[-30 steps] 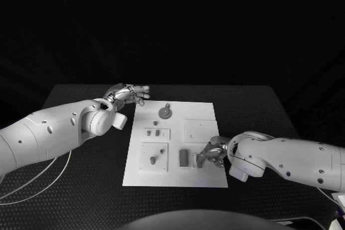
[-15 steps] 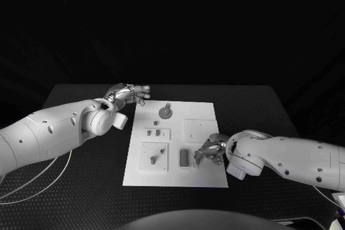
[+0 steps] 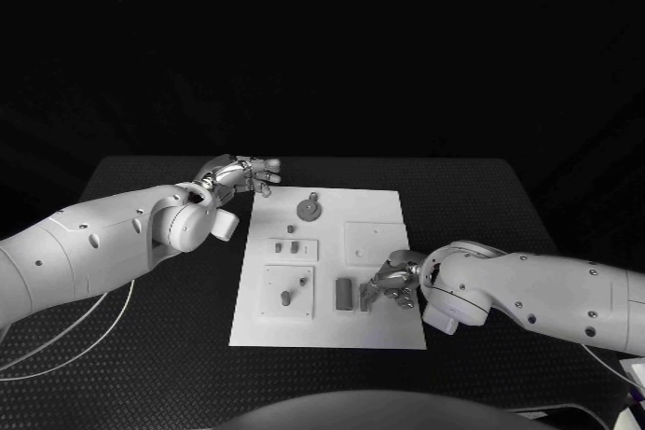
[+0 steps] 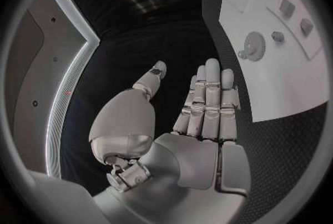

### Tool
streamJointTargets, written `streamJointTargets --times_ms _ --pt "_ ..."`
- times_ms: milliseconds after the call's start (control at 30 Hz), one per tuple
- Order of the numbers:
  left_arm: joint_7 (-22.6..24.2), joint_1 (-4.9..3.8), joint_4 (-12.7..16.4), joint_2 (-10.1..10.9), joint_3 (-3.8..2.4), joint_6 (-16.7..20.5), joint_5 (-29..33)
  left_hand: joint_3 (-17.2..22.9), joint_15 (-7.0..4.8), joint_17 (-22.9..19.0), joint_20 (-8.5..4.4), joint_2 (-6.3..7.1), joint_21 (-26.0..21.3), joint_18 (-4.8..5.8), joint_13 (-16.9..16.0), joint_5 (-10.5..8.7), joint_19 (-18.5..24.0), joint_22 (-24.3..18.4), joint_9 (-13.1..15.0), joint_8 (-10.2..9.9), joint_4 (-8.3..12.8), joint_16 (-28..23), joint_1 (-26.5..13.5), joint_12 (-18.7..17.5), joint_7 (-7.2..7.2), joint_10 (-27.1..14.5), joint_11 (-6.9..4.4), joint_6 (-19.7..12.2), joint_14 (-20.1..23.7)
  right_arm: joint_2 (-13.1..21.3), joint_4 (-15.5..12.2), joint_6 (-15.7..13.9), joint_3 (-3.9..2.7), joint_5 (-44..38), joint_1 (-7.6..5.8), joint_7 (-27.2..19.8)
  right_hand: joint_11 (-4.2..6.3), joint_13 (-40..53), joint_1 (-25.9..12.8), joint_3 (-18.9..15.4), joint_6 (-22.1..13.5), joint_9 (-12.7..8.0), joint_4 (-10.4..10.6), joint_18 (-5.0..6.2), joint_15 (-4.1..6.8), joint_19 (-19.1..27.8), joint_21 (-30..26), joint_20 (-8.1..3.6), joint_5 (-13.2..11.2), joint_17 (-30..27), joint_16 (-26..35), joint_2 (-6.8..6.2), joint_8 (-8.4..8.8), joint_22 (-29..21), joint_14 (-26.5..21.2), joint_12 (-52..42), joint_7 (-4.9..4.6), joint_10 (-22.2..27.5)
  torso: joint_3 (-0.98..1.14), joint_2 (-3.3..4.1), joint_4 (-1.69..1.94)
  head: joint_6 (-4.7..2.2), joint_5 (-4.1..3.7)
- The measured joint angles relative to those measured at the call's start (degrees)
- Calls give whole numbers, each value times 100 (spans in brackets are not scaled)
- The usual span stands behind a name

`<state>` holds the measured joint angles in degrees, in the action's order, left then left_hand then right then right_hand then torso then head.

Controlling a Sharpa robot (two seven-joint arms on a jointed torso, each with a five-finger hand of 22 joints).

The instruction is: Assemble the parts on the task board

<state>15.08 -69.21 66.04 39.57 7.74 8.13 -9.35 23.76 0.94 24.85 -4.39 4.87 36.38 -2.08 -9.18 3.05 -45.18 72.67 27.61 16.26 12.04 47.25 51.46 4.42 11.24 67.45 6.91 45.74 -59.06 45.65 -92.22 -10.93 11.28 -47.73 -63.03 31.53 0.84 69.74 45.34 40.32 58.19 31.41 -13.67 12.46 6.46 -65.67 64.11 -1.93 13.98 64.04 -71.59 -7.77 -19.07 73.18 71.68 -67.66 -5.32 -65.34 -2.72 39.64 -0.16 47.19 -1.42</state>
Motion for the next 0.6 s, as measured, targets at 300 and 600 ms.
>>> streamJointTargets --times_ms 300,600 --pt "-4 0 0 4 1 -2 0 0 0 5 0 0 0 34 0 0 0 -1 0 0 0 0 0 0 0 0 0 0 0 -20 15 70 0 9 -1 21 -1 -1 0 0 1 0 0 0 -2 0 0 0 0 3 0 0 0 0 0 0 1 1 0 -1 2 17 -1" --pt "-10 0 1 19 -1 -5 0 0 0 5 1 0 0 39 0 0 1 5 0 0 0 0 0 0 0 0 0 0 0 84 -24 46 1 -125 0 -57 -1 6 0 -16 9 -1 -16 0 -9 0 -1 0 -23 5 0 0 0 0 5 0 9 1 -1 -3 3 13 -1"
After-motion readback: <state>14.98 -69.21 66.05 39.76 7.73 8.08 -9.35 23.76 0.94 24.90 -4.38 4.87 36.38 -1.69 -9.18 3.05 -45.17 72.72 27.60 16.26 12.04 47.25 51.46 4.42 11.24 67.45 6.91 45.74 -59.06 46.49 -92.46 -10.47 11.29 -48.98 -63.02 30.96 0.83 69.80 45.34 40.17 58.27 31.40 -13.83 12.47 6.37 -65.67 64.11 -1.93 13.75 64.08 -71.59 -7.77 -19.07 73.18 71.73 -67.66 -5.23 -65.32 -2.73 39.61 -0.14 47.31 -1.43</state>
